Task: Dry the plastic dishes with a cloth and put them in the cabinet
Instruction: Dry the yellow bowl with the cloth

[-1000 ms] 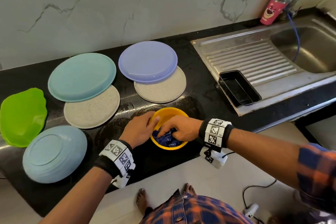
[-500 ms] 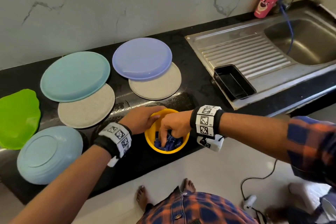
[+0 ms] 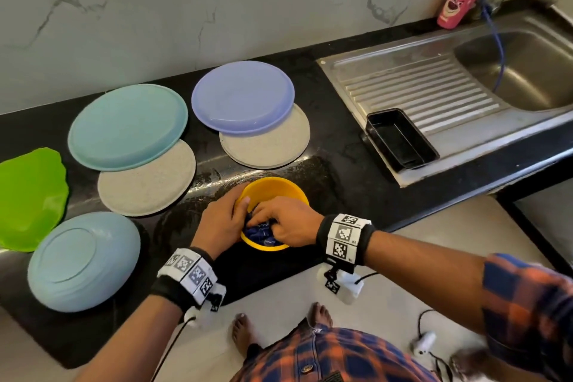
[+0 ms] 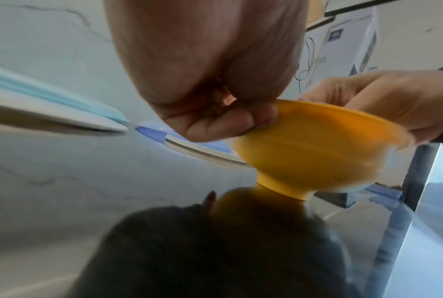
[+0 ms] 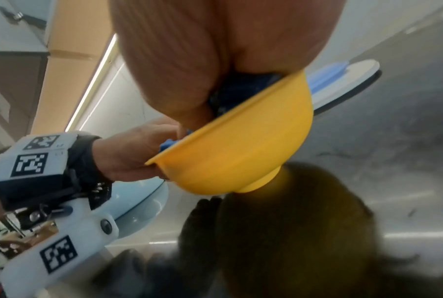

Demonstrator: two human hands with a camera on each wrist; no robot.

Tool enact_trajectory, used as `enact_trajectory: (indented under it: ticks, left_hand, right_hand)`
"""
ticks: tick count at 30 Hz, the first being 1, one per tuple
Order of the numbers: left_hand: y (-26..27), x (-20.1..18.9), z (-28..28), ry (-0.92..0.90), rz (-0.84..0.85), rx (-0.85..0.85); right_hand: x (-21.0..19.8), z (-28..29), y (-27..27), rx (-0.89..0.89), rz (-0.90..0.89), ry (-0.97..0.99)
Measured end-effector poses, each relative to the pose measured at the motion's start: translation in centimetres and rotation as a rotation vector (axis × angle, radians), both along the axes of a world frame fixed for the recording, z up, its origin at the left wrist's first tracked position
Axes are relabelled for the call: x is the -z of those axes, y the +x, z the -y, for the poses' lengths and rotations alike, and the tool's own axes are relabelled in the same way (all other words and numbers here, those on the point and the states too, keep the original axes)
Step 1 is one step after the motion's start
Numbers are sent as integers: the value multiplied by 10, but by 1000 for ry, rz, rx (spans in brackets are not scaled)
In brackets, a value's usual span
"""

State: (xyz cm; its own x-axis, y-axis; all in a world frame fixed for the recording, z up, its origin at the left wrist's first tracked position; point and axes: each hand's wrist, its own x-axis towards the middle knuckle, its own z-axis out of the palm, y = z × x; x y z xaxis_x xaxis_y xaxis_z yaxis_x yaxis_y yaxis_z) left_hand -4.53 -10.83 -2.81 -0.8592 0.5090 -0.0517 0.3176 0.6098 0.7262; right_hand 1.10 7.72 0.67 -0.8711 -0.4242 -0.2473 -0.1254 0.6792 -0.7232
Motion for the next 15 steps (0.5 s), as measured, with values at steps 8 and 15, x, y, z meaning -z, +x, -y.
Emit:
enact_trajectory:
  ticks: [8,15]
  left_hand:
    - [-52,-16,-20,-253,-44,411]
    - [-37,-20,-11,-206,-26,144]
  right_hand:
    - [-29,-18,-25,-315,228,122]
    - [-3,-11,-5,-45,93,-35]
